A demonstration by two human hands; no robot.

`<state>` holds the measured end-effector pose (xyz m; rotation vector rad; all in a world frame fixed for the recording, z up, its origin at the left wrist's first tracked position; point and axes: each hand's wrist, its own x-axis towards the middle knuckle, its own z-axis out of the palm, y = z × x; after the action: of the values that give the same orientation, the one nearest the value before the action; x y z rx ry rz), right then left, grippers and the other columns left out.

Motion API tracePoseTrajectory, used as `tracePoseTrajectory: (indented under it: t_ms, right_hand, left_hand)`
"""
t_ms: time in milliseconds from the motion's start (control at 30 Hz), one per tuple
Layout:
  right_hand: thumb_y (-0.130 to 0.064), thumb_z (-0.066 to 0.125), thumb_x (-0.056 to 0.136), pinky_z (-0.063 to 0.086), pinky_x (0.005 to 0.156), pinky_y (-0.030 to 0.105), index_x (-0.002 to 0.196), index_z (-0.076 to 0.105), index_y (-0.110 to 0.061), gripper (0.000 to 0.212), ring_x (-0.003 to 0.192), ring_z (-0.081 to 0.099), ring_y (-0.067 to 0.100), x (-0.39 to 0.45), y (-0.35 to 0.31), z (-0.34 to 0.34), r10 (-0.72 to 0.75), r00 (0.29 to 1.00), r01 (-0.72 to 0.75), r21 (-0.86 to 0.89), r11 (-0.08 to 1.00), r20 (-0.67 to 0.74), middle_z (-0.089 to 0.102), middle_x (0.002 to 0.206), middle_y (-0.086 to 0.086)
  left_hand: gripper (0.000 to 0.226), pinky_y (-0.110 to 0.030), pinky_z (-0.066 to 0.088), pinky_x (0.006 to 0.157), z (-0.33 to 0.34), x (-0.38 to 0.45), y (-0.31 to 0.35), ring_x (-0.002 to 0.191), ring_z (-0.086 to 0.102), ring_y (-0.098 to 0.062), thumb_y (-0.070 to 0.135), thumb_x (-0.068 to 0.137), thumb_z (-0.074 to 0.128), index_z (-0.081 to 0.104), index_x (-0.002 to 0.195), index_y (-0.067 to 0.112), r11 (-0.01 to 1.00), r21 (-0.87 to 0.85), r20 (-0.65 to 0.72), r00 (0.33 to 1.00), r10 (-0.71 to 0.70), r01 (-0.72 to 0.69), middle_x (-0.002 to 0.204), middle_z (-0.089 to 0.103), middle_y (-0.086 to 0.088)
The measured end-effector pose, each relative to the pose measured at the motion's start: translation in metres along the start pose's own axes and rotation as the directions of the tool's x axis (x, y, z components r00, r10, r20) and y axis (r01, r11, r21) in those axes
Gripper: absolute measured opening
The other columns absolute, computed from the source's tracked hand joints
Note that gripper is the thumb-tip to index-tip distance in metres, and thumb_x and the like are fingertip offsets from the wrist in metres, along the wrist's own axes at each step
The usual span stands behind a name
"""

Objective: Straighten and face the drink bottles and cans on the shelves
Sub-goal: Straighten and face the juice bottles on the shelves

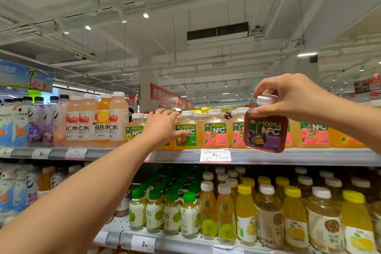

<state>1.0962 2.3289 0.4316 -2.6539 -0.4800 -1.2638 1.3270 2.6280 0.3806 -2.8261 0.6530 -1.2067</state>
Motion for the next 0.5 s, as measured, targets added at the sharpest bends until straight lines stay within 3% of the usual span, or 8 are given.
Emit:
tracePoseTrajectory:
  t_ms: [133,233,367,500]
  right_hand:
    - [-0.075,0.068,0.054,0.051,0.070,0.030,0.102,0.071,-0.033,0.064,0.092,0.065,0.018,0.000,0.004,0.005,-0.012,1.000,0.011,-0.020,1.000,-0.010,0.069,0.099,-0.001]
    - [-0.068,0.074,0.058,0.049,0.071,0.030,0.102,0.072,-0.034,0.055,0.094,0.066,0.019,0.003,0.006,0.009,-0.015,1.000,0.014,-0.023,1.000,-0.017,0.070,0.100,0.000]
    - [-0.070,0.073,0.059,0.049,0.071,0.030,0.101,0.070,-0.036,0.054,0.095,0.065,0.019,0.006,0.005,0.013,-0.019,1.000,0.018,-0.020,1.000,-0.011,0.066,0.099,-0.003]
    - [-0.064,0.077,0.062,0.045,0.067,0.026,0.100,0.071,-0.036,0.047,0.095,0.064,0.019,0.008,0.005,0.015,-0.009,1.000,0.009,-0.026,1.000,-0.004,0.067,0.099,-0.001]
  left_hand:
    - [0.056,-0.048,0.045,0.107,-0.003,0.000,-0.023,0.133,0.048,-0.027,0.056,0.102,0.044,0.050,0.145,0.020,0.983,-0.161,-0.143,0.984,-0.111,0.088,0.144,0.056,-0.005]
    - [0.048,-0.046,0.054,0.094,-0.004,0.000,-0.039,0.115,0.062,-0.027,0.052,0.100,0.052,0.058,0.136,0.021,0.970,-0.165,-0.114,0.973,-0.200,0.180,0.126,0.067,-0.004]
    - [0.034,-0.043,0.058,0.087,-0.003,0.005,-0.046,0.100,0.068,-0.023,0.046,0.098,0.062,0.064,0.126,0.027,0.924,-0.314,-0.097,0.961,-0.258,0.217,0.112,0.074,0.001]
    - [0.025,-0.044,0.058,0.086,-0.003,0.010,-0.051,0.099,0.067,-0.024,0.044,0.097,0.063,0.063,0.117,0.028,0.910,-0.346,-0.064,0.961,-0.267,0.230,0.107,0.074,0.000]
